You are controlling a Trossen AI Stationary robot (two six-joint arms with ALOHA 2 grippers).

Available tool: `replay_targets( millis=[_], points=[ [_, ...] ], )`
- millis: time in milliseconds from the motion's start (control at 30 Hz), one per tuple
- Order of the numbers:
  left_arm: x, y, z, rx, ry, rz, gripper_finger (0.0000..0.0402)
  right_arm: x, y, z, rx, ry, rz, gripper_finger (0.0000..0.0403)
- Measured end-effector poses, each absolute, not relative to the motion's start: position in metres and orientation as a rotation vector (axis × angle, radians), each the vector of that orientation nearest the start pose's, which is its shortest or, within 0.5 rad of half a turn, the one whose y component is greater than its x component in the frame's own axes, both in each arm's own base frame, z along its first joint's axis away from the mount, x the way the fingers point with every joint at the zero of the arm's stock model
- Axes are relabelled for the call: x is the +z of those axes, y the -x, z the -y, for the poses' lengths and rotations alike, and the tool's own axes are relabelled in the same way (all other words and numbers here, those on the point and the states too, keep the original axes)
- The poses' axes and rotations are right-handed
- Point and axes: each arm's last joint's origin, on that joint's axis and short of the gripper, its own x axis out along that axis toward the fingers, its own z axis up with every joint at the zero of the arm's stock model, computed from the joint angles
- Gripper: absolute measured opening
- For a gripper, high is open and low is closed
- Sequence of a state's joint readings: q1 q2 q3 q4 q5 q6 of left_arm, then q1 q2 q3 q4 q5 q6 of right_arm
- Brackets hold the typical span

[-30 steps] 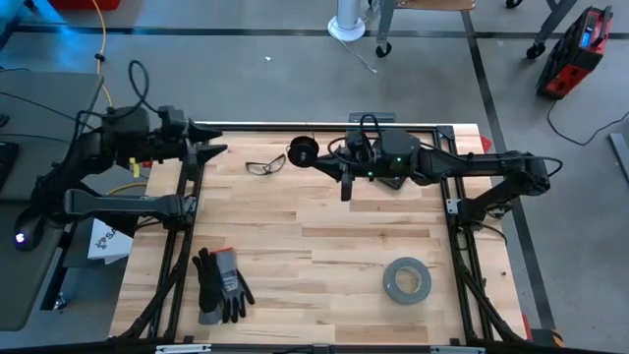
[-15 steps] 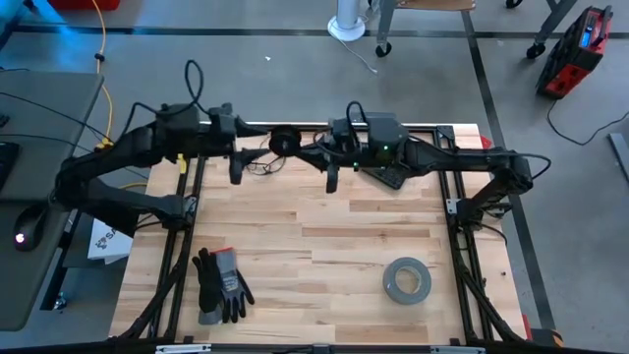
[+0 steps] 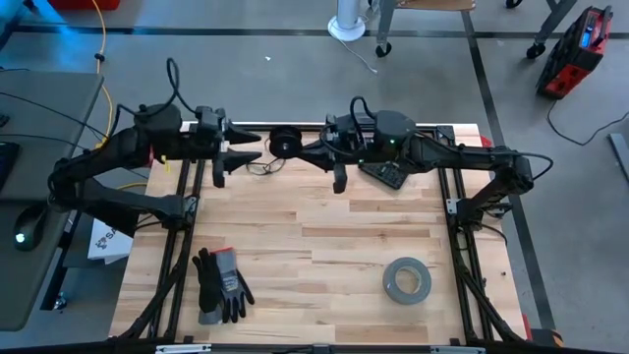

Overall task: Coil cords
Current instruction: Uncoil the black wire from the black spool

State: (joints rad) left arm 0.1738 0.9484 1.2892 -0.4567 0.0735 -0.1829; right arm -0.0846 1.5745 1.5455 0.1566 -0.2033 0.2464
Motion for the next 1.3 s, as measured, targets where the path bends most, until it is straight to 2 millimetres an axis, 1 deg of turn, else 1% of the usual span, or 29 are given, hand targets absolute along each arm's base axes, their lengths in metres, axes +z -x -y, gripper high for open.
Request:
replay_targets(
  millis=[133, 233, 533, 700, 833, 933, 1000, 1100, 1133, 1167, 1300],
  points=[
    [0.449, -0.179, -0.025, -0.021, 0.278, -0.067, 0.0221, 0.437, -0.361, 0.023, 0.187, -0.247, 0.147, 0.0],
    [0.45, -0.185, -0.025, -0.084, 0.333, -0.056, 0.0221, 0.439, -0.361, 0.022, 0.203, -0.254, 0.163, 0.0],
    [0.447, -0.202, -0.025, -0.158, 0.373, -0.061, 0.022, 0.44, -0.361, 0.018, 0.228, -0.251, 0.168, 0.0],
    [0.446, -0.203, -0.025, -0.157, 0.385, -0.069, 0.0213, 0.44, -0.361, 0.017, 0.244, -0.25, 0.165, 0.0],
    [0.45, -0.196, -0.024, -0.16, 0.38, -0.049, 0.0183, 0.441, -0.359, 0.017, 0.246, -0.247, 0.165, 0.0],
    [0.451, -0.192, -0.023, -0.16, 0.369, -0.039, 0.0145, 0.443, -0.357, 0.017, 0.247, -0.24, 0.174, 0.0],
    [0.452, -0.192, -0.023, -0.164, 0.367, -0.039, 0.0107, 0.444, -0.356, 0.017, 0.247, -0.24, 0.175, 0.0],
    [0.451, -0.195, -0.023, -0.167, 0.367, -0.041, 0.0036, 0.444, -0.356, 0.017, 0.247, -0.24, 0.174, 0.0],
    [0.45, -0.195, -0.023, -0.167, 0.368, -0.046, 0.0019, 0.444, -0.356, 0.017, 0.247, -0.24, 0.174, 0.0],
    [0.45, -0.195, -0.023, -0.167, 0.369, -0.048, 0.001, 0.443, -0.356, 0.017, 0.247, -0.24, 0.174, 0.0],
    [0.45, -0.195, -0.023, -0.166, 0.376, -0.045, 0.0017, 0.443, -0.357, 0.017, 0.247, -0.24, 0.171, 0.0]
  ],
)
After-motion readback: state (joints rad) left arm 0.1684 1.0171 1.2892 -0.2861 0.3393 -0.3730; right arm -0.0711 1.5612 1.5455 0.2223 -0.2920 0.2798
